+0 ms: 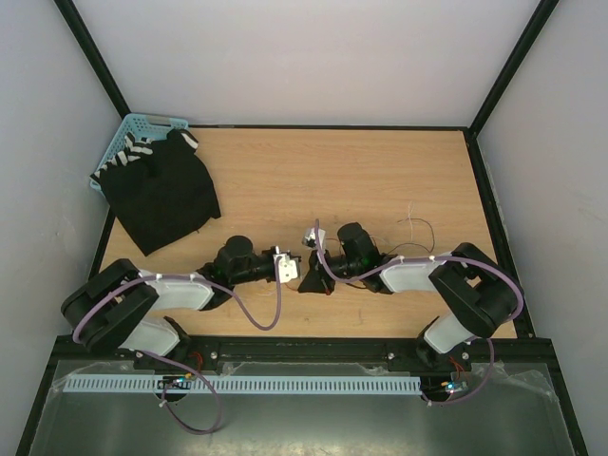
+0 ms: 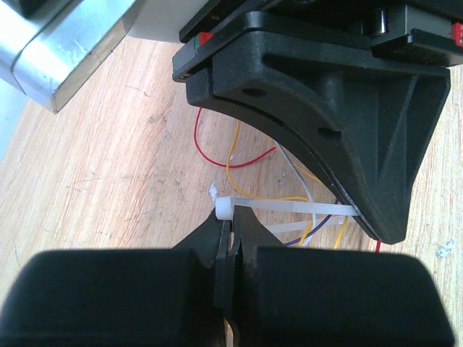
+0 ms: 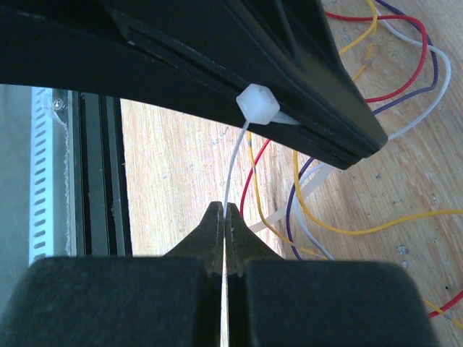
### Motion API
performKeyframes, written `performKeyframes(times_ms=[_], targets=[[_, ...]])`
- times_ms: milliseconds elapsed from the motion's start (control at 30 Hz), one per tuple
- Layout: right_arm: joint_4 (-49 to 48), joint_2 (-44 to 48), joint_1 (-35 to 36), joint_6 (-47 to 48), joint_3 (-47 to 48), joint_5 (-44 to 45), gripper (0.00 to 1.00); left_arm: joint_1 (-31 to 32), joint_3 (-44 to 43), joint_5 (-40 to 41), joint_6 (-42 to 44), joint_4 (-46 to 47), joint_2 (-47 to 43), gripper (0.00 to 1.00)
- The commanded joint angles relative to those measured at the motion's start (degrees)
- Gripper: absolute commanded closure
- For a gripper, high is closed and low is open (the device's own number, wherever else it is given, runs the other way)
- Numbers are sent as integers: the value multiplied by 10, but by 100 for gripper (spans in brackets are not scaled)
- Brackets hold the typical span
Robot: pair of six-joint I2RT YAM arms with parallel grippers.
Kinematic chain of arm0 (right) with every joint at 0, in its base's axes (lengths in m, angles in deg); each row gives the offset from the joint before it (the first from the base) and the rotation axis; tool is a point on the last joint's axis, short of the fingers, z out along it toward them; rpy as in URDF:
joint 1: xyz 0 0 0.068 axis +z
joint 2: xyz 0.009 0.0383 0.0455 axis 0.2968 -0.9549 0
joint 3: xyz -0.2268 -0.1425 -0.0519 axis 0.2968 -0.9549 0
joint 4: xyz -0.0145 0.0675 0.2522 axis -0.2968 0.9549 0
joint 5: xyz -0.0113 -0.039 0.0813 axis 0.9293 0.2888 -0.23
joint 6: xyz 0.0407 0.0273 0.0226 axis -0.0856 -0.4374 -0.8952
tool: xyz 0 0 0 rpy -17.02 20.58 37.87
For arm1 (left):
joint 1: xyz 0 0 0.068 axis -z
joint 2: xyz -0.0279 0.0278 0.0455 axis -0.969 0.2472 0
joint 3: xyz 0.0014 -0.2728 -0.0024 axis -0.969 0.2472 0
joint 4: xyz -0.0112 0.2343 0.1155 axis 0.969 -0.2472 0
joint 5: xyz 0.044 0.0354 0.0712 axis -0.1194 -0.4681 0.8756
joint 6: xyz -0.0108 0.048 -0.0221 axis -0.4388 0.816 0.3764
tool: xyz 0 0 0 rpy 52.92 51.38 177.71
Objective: Zip-tie the wires
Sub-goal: Tie the cable at the center of the board.
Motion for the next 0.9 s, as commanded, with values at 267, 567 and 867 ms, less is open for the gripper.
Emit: performKeyframes(times_ms=[267,567,867], targets=[[28,-10,-4,14,16,-15,100,8,7,23,30,12,-18,100],[33,-16,-4,14,21,-19,100,10,5,25,32,11,-17,100],[34,-12,-4,17,24,-26,100,11,2,36,31,12,-8,100]])
